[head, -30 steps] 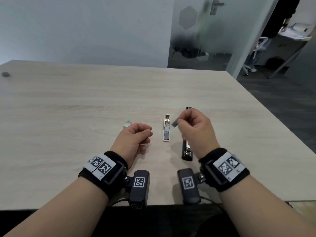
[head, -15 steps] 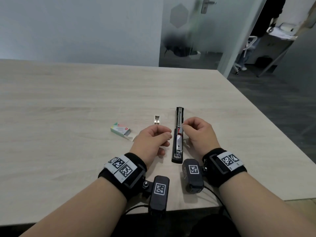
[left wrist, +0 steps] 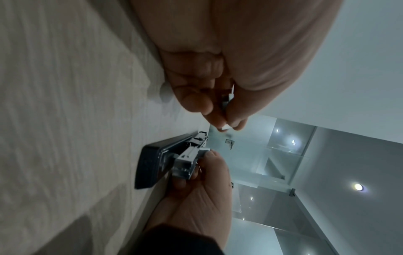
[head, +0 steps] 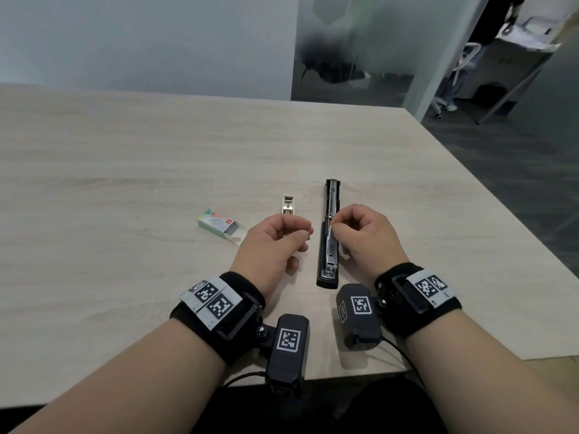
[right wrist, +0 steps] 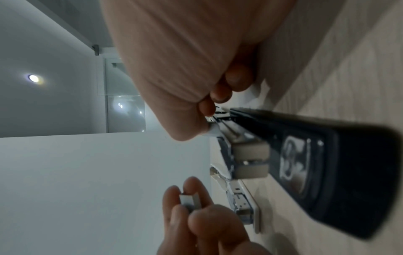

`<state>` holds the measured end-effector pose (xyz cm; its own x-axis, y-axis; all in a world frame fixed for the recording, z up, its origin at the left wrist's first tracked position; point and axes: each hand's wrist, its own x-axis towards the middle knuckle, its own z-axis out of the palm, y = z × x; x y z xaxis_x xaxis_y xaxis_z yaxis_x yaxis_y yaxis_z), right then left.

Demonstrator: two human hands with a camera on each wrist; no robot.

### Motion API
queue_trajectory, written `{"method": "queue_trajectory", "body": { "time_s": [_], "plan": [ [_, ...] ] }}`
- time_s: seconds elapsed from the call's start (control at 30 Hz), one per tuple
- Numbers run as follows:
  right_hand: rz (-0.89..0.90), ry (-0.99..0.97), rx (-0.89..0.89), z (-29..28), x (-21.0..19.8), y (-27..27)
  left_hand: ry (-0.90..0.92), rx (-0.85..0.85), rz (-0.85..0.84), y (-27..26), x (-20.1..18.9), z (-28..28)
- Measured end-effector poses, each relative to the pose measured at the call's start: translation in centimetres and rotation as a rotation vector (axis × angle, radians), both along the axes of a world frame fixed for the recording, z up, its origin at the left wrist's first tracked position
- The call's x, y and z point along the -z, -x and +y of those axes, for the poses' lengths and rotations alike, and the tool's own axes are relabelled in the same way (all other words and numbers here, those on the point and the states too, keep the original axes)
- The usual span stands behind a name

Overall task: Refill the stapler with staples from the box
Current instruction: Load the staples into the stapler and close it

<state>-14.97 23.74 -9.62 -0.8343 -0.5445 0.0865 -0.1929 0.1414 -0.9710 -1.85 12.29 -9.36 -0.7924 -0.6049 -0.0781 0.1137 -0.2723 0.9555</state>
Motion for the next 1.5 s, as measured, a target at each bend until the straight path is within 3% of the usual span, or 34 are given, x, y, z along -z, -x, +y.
{"method": "queue_trajectory", "body": {
  "time_s": [0.2, 0.37, 0.53, 0.77, 1.5],
  "plan": [
    [0.043, -0.039, -0.026, 0.3, 0.1, -0.1, -0.065, 0.005, 0.012, -0.1, -0.3, 0.1],
    [-0.151, 0.180, -0.049, 0.6, -0.3, -0.8, -0.074, 0.014, 0.021, -0.2, -0.5, 0.2],
    [0.100, 0.100, -0.088, 1.0, -0.3, -0.8, -0.070, 0.011, 0.017, -0.1, -0.4, 0.1],
    [0.245, 0.052, -0.155, 0.6, -0.5, -1.6, -0.047, 0.036, 0.016, 0.1, -0.3, 0.1],
    [0.258, 0.040, -0.161, 0.7, -0.5, -1.9, -0.033, 0.100, 0.021, 0.1, -0.3, 0.3]
  ]
}}
